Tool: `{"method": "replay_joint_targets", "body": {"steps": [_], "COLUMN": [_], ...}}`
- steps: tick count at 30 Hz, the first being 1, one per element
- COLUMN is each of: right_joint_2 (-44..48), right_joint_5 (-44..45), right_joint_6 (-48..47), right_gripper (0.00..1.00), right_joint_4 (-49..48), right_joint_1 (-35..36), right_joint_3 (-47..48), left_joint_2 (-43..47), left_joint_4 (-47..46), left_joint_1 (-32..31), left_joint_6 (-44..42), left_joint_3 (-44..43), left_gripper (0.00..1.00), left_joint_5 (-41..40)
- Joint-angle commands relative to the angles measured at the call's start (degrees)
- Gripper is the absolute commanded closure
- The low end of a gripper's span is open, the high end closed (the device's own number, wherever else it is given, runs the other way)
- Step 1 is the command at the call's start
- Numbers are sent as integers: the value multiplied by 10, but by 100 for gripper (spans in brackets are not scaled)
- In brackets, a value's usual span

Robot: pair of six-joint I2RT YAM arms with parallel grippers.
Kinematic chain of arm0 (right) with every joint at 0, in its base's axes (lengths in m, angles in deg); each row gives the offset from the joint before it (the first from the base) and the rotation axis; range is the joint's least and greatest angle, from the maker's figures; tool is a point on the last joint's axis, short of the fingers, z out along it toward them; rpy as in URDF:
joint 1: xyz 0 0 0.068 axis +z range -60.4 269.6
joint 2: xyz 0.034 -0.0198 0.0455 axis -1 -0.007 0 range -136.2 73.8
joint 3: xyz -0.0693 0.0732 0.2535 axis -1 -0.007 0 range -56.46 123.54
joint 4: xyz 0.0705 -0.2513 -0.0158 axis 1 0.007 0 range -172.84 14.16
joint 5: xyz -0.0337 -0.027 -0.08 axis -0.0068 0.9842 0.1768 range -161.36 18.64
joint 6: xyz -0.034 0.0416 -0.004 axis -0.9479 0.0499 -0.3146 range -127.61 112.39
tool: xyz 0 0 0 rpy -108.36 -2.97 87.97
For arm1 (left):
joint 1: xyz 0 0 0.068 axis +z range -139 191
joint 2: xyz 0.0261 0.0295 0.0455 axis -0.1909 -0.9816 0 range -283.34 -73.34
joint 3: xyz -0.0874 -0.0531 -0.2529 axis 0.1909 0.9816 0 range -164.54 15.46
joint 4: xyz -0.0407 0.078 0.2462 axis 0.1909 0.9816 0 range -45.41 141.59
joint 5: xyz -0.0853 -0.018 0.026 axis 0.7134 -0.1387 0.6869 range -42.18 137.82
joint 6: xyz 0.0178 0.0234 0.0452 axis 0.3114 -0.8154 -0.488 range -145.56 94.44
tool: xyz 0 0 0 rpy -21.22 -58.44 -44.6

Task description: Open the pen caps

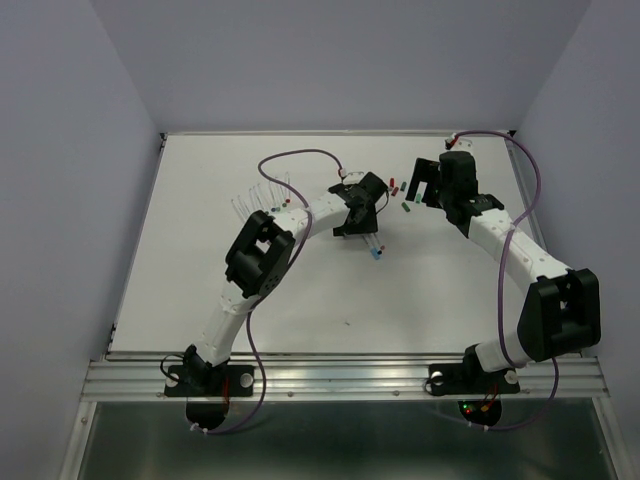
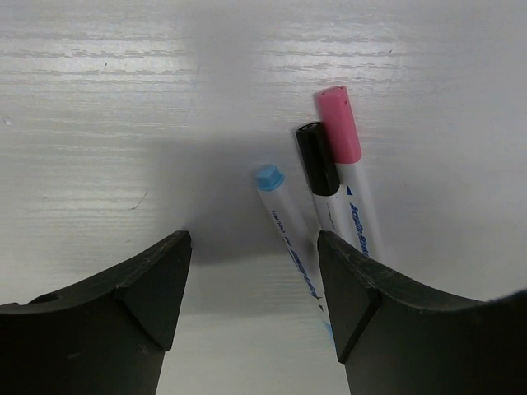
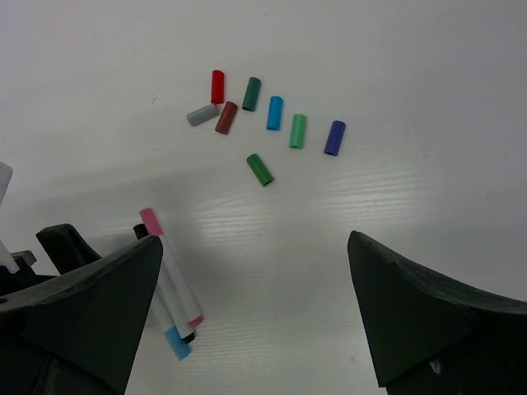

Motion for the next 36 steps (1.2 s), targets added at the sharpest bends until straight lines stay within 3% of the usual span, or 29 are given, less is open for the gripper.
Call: {"method": "replay_joint_targets", "body": {"steps": [1,2,7,17,20,21,27,33,36], "right_joint_2": [3,3,2,4,7,8,22,63,88], "right_joint_5": [17,17,17,21,22,22,5,-76,-159], "right_joint_6": [-7,-7,-5,-4,-6,-6,-6,-6,-4], "right_gripper": [0,0,0,0,0,0,0,0,0], "right_joint_4": [-14,-13,-13,-14,-14,-14,-14,-63,-93], "right_joint_1": [1,1,1,1,1,1,1,1,1], "right_joint_3": [2,2,2,1,0,0,-7,-34,-53], "left_joint_2": [-4,-5,-8,-11,-16,-16,32,208,287], "left_joint_4": [27,27,21,4,4,4,-42,-206,-269], "left_joint_1": [-2,-3,-2,-5,-5,-5,-3,6,17], "left_joint_6": [2,2,3,1,-6,-9,-28,-62,-75], "left_joint_3": [-21,-19,-2,9,8,9,55,202,259], "left_gripper": [30,30,49,67,88,100,100,100,100], "left_joint_5": [-20,-19,-7,15,15,17,-9,-40,-28]}}
